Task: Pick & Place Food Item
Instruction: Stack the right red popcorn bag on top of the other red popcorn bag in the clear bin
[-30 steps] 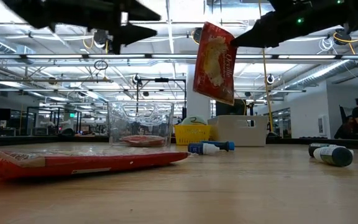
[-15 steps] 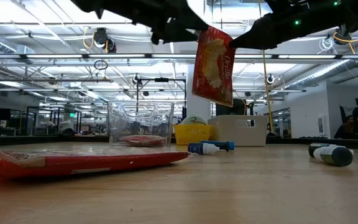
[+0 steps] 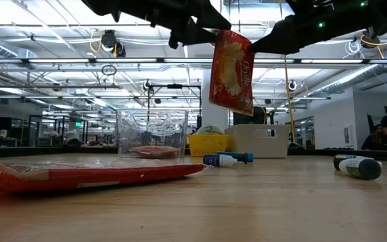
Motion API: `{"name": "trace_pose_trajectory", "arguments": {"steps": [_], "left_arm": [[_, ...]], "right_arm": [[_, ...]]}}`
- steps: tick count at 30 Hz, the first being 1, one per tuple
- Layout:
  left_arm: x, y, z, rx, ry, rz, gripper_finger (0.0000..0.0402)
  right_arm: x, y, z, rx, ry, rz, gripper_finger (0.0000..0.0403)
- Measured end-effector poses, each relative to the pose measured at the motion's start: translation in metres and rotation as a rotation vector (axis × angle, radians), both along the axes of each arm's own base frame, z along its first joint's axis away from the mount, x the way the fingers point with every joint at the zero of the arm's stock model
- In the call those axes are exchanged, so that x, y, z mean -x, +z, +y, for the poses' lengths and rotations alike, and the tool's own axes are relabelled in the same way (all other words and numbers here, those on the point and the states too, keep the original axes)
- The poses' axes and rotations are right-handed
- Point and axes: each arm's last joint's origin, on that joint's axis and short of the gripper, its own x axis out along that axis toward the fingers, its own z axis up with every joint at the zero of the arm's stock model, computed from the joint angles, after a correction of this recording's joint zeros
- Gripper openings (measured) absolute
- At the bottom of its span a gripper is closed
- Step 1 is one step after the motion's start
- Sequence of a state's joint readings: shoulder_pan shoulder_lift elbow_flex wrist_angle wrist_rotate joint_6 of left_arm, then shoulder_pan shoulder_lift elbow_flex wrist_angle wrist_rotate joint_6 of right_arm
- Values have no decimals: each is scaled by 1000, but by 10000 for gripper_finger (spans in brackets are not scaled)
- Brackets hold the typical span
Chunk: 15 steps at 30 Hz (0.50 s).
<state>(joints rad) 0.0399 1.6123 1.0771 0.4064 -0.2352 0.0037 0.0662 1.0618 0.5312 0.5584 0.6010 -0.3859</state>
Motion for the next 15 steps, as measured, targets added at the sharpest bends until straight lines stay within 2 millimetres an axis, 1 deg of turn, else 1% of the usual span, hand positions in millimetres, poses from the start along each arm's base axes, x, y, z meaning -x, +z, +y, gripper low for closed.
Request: {"name": "trace_pose_trajectory", "arguments": {"steps": [4, 7, 11, 15], "left_arm": [[-3, -3, 0, 33, 4, -21, 279], [-8, -12, 0, 37, 2, -9, 279], [-14, -18, 0, 36, 2, -21, 271], [-14, -17, 0, 32, 2, -33, 256]], "right_arm": [[0, 0, 0, 0, 2, -7, 0], [-1, 0, 0, -1, 3, -11, 0], [-1, 0, 0, -1, 3, -12, 0], [-1, 0, 0, -1, 3, -11, 0]]}}
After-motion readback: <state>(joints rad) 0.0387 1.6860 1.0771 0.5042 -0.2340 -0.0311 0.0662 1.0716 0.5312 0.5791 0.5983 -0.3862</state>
